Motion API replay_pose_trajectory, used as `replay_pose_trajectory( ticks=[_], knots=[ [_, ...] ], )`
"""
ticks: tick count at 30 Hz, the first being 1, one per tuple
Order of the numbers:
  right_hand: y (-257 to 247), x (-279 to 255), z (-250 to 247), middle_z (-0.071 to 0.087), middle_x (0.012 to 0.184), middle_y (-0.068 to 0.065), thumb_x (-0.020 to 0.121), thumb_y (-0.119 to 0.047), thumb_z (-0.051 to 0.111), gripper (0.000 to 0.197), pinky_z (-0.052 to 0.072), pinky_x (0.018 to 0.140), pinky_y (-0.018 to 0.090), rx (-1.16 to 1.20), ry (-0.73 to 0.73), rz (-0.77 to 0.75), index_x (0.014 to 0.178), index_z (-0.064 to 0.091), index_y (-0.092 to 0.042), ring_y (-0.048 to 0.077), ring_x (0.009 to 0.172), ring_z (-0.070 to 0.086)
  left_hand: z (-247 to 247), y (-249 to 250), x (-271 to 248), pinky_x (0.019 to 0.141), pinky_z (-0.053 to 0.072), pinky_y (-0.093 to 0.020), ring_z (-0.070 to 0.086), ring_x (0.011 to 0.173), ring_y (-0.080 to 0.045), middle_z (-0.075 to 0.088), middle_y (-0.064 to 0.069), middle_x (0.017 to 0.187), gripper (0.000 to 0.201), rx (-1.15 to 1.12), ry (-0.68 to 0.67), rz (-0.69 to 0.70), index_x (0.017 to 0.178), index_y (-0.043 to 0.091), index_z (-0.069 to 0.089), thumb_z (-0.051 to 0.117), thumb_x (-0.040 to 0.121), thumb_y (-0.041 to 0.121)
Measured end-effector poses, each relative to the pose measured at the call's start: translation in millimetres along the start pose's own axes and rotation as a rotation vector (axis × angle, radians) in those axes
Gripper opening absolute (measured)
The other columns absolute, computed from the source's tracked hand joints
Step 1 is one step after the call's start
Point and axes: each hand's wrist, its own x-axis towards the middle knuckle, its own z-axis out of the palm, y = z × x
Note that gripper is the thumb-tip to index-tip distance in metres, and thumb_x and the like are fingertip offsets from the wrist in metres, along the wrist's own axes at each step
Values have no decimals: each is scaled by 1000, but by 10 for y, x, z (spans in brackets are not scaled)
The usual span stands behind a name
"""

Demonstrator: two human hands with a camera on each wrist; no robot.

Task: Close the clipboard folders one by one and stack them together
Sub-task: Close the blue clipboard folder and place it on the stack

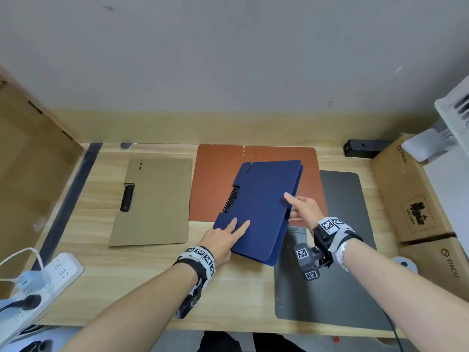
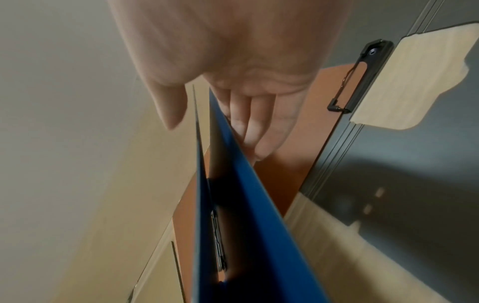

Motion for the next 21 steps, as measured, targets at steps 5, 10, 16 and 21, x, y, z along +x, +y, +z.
replay_pose_trajectory(
  ticks=[5, 10, 16, 21],
  knots=[
    [41, 87, 5, 63, 82, 16, 93, -4, 53, 21, 53, 62, 33, -48, 20, 39, 76, 45, -13, 10, 44, 63, 3, -31, 67, 70, 39, -34, 64, 91, -35, 13, -4, 164, 86, 19, -1, -1, 154, 33, -2, 50, 89, 14],
    [-20, 150, -45, 63, 91, 19, 92, 3, 49, 16, 55, 67, 37, -148, 33, -5, 79, 49, -6, 29, 81, 63, -31, -186, 16, 95, 49, -40, 54, 125, -26, 37, 4, 154, 69, -197, -10, 16, 151, 28, 22, 45, 88, 12],
    [-106, 181, 9, 64, 85, 12, 93, 5, 45, 13, 55, 67, 37, -202, -46, -97, 89, 55, -2, 22, 73, 63, -105, -415, -34, 92, 49, -45, 59, 113, -34, 58, -9, 126, 41, -543, 226, -373, 128, 18, 45, 41, 91, 35],
    [-260, 243, 358, 61, 74, 3, 94, 4, 44, 20, 51, 61, 30, -192, -95, -120, 85, 56, -10, 17, 68, 60, -152, -755, -86, 91, 48, -43, 61, 104, -36, 62, -15, 119, 40, -773, 300, -595, 125, 8, 48, 41, 97, 35]
  ],
)
